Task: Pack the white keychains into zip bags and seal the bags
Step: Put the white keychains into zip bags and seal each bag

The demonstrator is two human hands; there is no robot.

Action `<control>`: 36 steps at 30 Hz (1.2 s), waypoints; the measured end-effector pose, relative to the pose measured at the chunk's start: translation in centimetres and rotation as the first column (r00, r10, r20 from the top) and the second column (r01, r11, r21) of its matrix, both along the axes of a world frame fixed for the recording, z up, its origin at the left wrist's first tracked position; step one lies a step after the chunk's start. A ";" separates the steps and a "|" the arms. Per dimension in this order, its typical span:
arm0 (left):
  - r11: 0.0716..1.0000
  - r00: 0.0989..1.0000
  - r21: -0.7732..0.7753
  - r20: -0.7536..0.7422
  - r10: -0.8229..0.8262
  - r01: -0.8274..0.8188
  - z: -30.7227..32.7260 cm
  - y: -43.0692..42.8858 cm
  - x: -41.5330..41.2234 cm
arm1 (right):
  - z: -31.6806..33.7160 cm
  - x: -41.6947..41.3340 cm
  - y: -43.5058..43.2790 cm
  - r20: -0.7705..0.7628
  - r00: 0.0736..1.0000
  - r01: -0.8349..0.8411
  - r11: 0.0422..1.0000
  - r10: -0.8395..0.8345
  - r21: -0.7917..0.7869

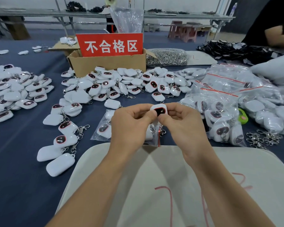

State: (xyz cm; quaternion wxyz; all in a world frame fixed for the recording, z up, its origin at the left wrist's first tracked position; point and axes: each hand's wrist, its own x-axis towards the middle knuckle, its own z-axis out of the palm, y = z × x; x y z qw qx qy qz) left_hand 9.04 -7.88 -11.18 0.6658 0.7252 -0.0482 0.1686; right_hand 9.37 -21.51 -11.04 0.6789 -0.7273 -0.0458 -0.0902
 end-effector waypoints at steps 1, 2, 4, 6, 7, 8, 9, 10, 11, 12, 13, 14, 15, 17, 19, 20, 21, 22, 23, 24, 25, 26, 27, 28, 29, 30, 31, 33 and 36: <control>1.000 1.000 -0.003 -0.005 0.005 -0.005 -0.1 -0.1 0.0 | 0.0 0.0 0.0 0.018 1.000 0.021 0.999 -0.020 -0.046; 1.000 1.000 -0.012 -0.012 0.008 -0.008 -0.2 -0.1 0.0 | -0.1 0.0 0.0 0.036 0.999 0.039 0.995 -0.036 -0.097; 0.999 0.999 -0.052 -0.035 0.009 -0.011 -0.3 -0.2 0.0 | -0.3 0.0 0.1 0.056 0.998 0.046 0.982 -0.037 -0.182; 0.997 0.999 -0.071 -0.043 0.023 -0.026 -0.3 -0.1 0.1 | -0.3 -0.1 0.2 0.056 0.998 0.025 0.980 -0.015 -0.196; 0.997 0.999 -0.066 -0.040 0.031 -0.034 -0.3 -0.1 0.1 | -0.3 -0.1 0.2 0.057 0.998 0.015 0.983 -0.005 -0.181; 0.997 0.999 -0.064 -0.038 0.032 -0.035 -0.3 -0.2 0.1 | -0.2 0.0 0.2 0.056 0.998 0.009 0.988 0.000 -0.157; 0.997 0.999 -0.067 -0.043 0.027 -0.030 -0.3 -0.2 0.0 | -0.2 0.1 0.1 0.056 0.998 0.008 0.990 -0.001 -0.140; 0.997 0.998 -0.069 -0.053 0.020 -0.024 -0.3 -0.3 0.0 | -0.1 0.1 0.1 0.062 0.998 0.013 0.991 -0.005 -0.132; 0.998 0.998 -0.066 -0.063 0.021 -0.025 -0.3 -0.2 0.1 | -0.1 0.1 0.0 0.075 0.997 0.023 0.990 -0.012 -0.139; 0.998 0.997 -0.059 -0.074 0.030 -0.034 -0.4 -0.2 0.1 | -0.1 0.1 0.0 0.092 0.996 0.032 0.986 -0.017 -0.163; 0.998 0.996 -0.043 -0.078 0.047 -0.051 -0.4 -0.1 0.1 | -0.2 0.1 0.0 0.108 0.994 0.035 0.979 -0.014 -0.199; 0.996 0.994 0.012 -0.062 0.089 -0.089 -0.5 -0.1 0.0 | -0.3 0.1 0.0 0.123 0.992 0.033 0.971 -0.004 -0.237; 0.982 0.989 0.121 -0.004 0.146 -0.145 -0.7 0.0 -0.1 | -0.3 0.0 0.0 0.136 0.991 0.033 0.961 0.005 -0.273; 0.910 0.967 0.341 0.175 0.186 -0.237 -0.8 -0.2 -0.6 | -0.5 -0.1 -0.2 0.186 0.982 0.093 0.931 -0.027 -0.353; 0.871 0.947 0.406 0.270 0.176 -0.278 -0.9 -0.6 -1.0 | -0.7 -0.1 -0.3 0.250 0.961 0.209 0.896 -0.115 -0.393; 0.855 0.939 0.421 0.285 0.192 -0.302 -0.9 -0.6 -0.9 | -0.7 -0.2 -0.3 0.269 0.950 0.255 0.890 -0.157 -0.379; 0.840 0.936 0.436 0.281 0.213 -0.322 -0.9 -0.6 -0.8 | -0.7 -0.2 -0.3 0.284 0.940 0.285 0.888 -0.187 -0.360; 0.829 0.936 0.448 0.265 0.233 -0.334 -0.9 -0.6 -0.8 | -0.7 -0.3 -0.2 0.305 0.931 0.307 0.886 -0.202 -0.348; 0.825 0.937 0.453 0.248 0.247 -0.338 -0.9 -0.6 -0.8 | -0.7 -0.4 -0.1 0.325 0.923 0.319 0.882 -0.206 -0.347; 0.824 0.938 0.454 0.237 0.255 -0.339 -0.9 -0.6 -0.8 | -0.7 -0.4 -0.1 0.338 0.918 0.327 0.878 -0.208 -0.349; 0.821 0.938 0.458 0.231 0.259 -0.340 -1.0 -0.5 -0.8 | -0.7 -0.4 -0.1 0.340 0.917 0.330 0.878 -0.210 -0.347; 0.821 0.938 0.460 0.234 0.255 -0.338 -0.9 -0.5 -0.9 | -0.7 -0.4 -0.1 0.328 0.920 0.329 0.879 -0.216 -0.344; 0.827 0.941 0.459 0.247 0.232 -0.324 -0.9 -0.5 -0.9 | -0.6 -0.3 -0.1 0.304 0.927 0.320 0.886 -0.220 -0.337; 0.839 0.945 0.457 0.268 0.185 -0.294 -0.8 -0.5 -1.0 | -0.5 -0.2 -0.1 0.270 0.938 0.299 0.901 -0.217 -0.314; 0.848 0.947 0.465 0.297 0.120 -0.253 -0.8 -0.5 -1.0 | -0.3 -0.2 -0.1 0.224 0.952 0.264 0.930 -0.209 -0.255; 0.847 0.944 0.486 0.327 0.052 -0.216 -0.8 -0.6 -1.0 | 0.0 -0.1 0.0 0.164 0.967 0.221 0.963 -0.196 -0.152; 0.839 0.935 0.510 0.354 -0.001 -0.192 -0.9 -0.7 -0.9 | 0.3 -0.1 0.0 0.095 0.979 0.184 0.983 -0.181 -0.024; 0.837 0.923 0.519 0.383 -0.047 -0.173 -1.2 -1.1 -0.9 | 0.8 -0.2 -0.3 -0.046 0.988 0.155 0.967 -0.149 0.203; 0.894 0.956 0.435 0.293 -0.028 -0.108 -1.3 -1.3 -1.1 | 1.1 0.0 -0.8 -0.180 0.976 0.171 0.936 -0.120 0.307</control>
